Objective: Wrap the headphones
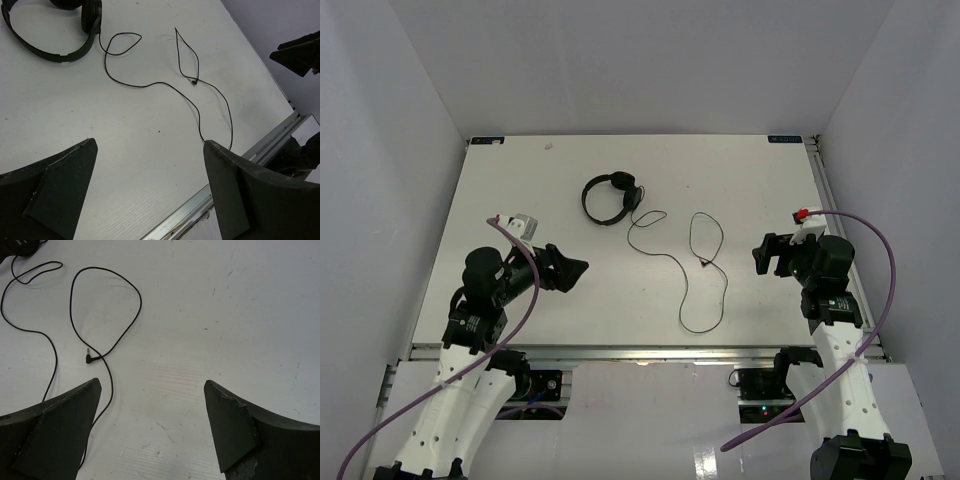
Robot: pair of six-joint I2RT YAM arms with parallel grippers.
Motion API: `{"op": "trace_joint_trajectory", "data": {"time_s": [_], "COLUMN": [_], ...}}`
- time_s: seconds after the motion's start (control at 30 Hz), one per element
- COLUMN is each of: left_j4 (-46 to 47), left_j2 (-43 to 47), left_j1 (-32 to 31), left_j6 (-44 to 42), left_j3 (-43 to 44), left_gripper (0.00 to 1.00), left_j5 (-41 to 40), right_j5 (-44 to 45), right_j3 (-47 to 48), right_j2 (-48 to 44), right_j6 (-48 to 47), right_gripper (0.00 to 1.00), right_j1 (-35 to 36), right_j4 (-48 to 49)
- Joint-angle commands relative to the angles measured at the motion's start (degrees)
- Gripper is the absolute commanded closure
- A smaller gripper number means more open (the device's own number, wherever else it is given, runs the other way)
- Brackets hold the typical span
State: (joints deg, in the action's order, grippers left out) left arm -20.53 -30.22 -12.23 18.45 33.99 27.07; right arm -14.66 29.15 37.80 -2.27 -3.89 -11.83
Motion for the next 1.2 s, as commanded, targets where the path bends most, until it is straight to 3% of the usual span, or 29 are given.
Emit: {"op": "trace_joint_trajectory", "data": {"time_s": [0.0,0.4,0.6,0.67,0.8,1.0,1.17], "left_j4": [1.1,1.1,0.7,0.6,1.3,-1.0,-5.6], "left_j2": [0.0,0.4,-3.8,-7.5,-19.5,-38.4,-54.9], "left_j1": [-0.3,-0.3,-0.3,-0.3,-0.3,-0.3,-0.3], "left_j6": [0.0,0.2,3.3,4.3,6.8,9.4,8.4], "left_j3": [-0.7,-0.8,-0.4,0.7,5.0,19.6,31.7], "left_gripper": [0.02,0.02,0.02,0.02,0.02,0.03,0.11], "left_j5": [1.1,0.7,-3.8,-5.3,-8.9,-12.6,-19.1], "right_j5": [-1.3,-19.0,-37.5,-42.9,-45.7,-46.1,-44.7], "right_j3": [0.4,-0.3,-1.3,-1.2,-0.2,-0.4,-2.5], "right_j2": [-0.8,-2.9,-2.3,-0.6,2.4,4.7,2.5], "right_j6": [-0.7,-10.2,-29.3,-34.4,-33.6,-33.1,-32.2], "right_gripper": [0.10,0.10,0.10,0.10,0.10,0.09,0.10], "right_j1": [-0.4,-1.1,-1.3,-1.3,-1.2,-1.3,-1.3], "right_j4": [2.0,-0.5,-7.1,-9.0,-5.6,-3.7,-1.5]}}
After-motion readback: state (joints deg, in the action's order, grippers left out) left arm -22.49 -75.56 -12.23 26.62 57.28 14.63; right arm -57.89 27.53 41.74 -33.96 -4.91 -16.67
